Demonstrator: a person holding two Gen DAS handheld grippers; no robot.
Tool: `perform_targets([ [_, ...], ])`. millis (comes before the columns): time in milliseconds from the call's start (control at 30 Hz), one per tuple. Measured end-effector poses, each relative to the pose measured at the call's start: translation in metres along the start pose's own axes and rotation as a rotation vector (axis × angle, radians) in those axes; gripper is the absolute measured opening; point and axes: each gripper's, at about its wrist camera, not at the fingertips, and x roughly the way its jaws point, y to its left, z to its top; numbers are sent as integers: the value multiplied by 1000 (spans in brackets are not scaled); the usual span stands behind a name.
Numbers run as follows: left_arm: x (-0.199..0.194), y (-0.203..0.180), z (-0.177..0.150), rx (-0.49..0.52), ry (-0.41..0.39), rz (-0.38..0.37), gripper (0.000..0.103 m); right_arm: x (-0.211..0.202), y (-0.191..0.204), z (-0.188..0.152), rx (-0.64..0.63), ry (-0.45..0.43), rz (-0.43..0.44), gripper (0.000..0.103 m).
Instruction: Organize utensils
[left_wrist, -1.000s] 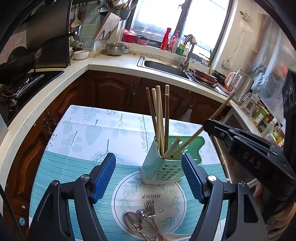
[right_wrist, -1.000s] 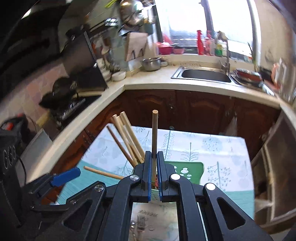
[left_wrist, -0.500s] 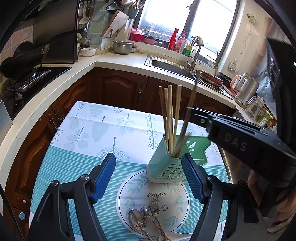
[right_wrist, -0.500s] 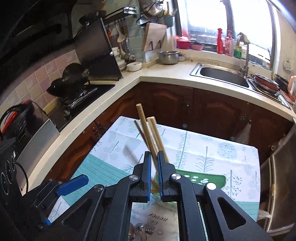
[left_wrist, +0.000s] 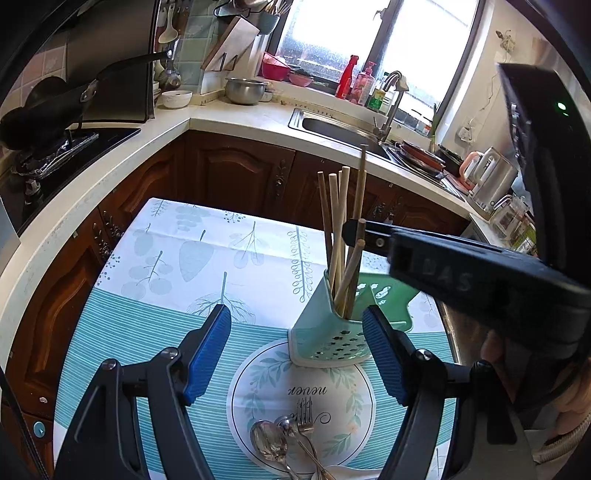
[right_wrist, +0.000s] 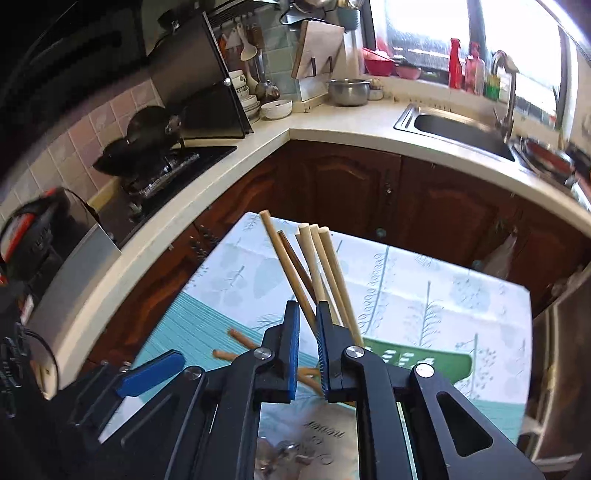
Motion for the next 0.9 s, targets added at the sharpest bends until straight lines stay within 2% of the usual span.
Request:
perform_targets([
  [367, -3, 0, -1, 7, 3, 1, 72, -44, -20, -17, 67, -45, 34, 11],
  [600, -6, -1, -7, 15, 19, -1, 72, -70, -27, -50, 79, -43, 30, 11],
  [900, -13, -4, -30, 35, 54, -3, 72, -79, -28, -106, 93, 0, 11, 11],
])
